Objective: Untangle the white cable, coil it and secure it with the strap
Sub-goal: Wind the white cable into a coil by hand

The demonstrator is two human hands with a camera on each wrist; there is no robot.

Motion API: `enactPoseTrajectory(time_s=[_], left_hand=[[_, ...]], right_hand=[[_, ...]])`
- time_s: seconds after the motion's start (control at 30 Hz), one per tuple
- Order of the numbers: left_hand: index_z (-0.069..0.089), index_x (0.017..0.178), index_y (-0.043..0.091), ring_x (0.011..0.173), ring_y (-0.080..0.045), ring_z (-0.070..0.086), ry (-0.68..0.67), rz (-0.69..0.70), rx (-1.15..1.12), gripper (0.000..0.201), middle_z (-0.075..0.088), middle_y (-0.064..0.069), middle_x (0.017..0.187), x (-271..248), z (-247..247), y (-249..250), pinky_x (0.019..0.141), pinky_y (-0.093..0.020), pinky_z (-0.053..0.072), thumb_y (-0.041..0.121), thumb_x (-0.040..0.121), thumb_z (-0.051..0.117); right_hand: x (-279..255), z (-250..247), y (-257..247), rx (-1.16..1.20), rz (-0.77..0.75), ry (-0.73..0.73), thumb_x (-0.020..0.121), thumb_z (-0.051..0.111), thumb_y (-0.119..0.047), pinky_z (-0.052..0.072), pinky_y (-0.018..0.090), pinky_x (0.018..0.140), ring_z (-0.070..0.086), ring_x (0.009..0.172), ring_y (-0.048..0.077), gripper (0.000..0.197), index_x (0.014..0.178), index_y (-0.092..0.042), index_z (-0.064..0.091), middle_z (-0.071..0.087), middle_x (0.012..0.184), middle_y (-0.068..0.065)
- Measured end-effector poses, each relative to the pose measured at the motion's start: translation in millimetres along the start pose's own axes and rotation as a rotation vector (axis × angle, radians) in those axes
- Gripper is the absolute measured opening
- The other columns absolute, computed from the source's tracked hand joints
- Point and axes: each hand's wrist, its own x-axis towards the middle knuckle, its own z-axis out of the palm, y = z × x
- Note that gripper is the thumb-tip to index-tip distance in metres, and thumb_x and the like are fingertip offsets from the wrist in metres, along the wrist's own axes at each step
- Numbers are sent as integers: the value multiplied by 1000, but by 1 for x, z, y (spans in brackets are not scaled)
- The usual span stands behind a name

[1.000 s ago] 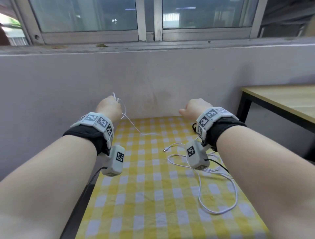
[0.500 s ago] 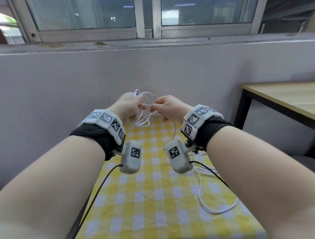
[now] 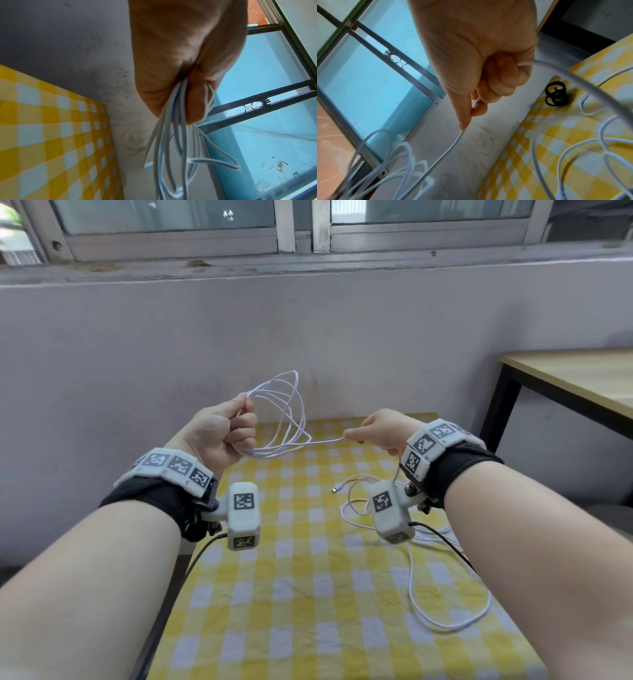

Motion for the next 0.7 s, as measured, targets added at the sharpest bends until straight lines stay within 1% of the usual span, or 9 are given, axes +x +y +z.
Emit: enactPoseTrajectory(time_s=[0.1, 0.23, 0.27, 0.33, 0.43, 0.5, 0.6, 0.63, 0.7], left_hand=[[40, 72, 20, 44, -8, 3, 4, -43, 34, 33, 10, 8, 50, -3, -16, -4, 33, -14, 19, 32, 100, 29], [39, 72, 21, 42, -8, 3, 16, -76, 95, 19, 24, 8, 38, -5, -37, -4, 32, -14, 16, 34, 85, 42], [39, 71, 21, 42, -8, 3, 21, -84, 103, 18, 26, 8, 37, -5, -41, -3, 33, -15, 15, 34, 84, 42], [37, 71, 21, 42, -8, 2, 51, -98, 118, 23, 26, 7, 37, -5, -49, -3, 33, -15, 14, 33, 90, 40], [36, 70, 20, 42, -7, 2, 105, -125, 157, 33, 25, 9, 38, -4, -59, -4, 33, -15, 14, 32, 100, 30], [36, 70, 20, 35, -5, 6, 109, -137, 206, 34, 24, 11, 40, -2, -58, -6, 35, -16, 13, 32, 101, 29], [38, 71, 20, 27, -1, 17, 92, -137, 324, 34, 23, 10, 42, 3, -44, -11, 35, -16, 14, 30, 102, 31], [39, 71, 19, 27, -2, 18, 85, -136, 361, 33, 23, 10, 42, 4, -38, -13, 35, -16, 13, 29, 102, 32], [40, 74, 19, 28, -2, 18, 74, -141, 435, 30, 23, 10, 42, 7, -25, -17, 35, -15, 13, 27, 102, 33]], right_hand=[[8, -1, 13, -44, 63, 35, 85, 59, -54, 32, 25, 51, 42, 56, 16, 43, 93, -13, 63, 46, 65, 0], [22, 2, 32, -63, 197, 103, 78, 63, -61, 49, 30, 77, 60, 90, 26, 70, 120, -5, 59, 63, 108, 9], [25, 3, 35, -82, 233, 115, 76, 63, -63, 50, 31, 78, 61, 90, 25, 70, 115, -4, 62, 64, 108, 9], [29, 3, 40, -126, 282, 138, 75, 63, -65, 47, 29, 67, 59, 75, 22, 62, 89, -5, 66, 64, 89, 7], [25, 2, 37, -138, 334, 185, 81, 60, -59, 36, 27, 50, 50, 58, 18, 54, 61, -10, 49, 52, 64, 3], [25, 3, 29, -133, 306, 191, 89, 54, -49, 34, 27, 50, 53, 69, 24, 49, 62, -8, 49, 49, 62, 4], [24, 7, 8, -154, 188, 140, 97, 43, -22, 41, 30, 72, 52, 85, 25, 23, 82, -6, 51, 50, 74, 11], [25, 9, 0, -110, 144, 112, 97, 41, -13, 39, 29, 72, 50, 82, 21, 17, 83, -8, 49, 46, 74, 12], [24, 15, -18, 86, 85, 36, 97, 38, -2, 32, 18, 60, 39, 64, 11, 31, 69, -15, 39, 33, 66, 7]])
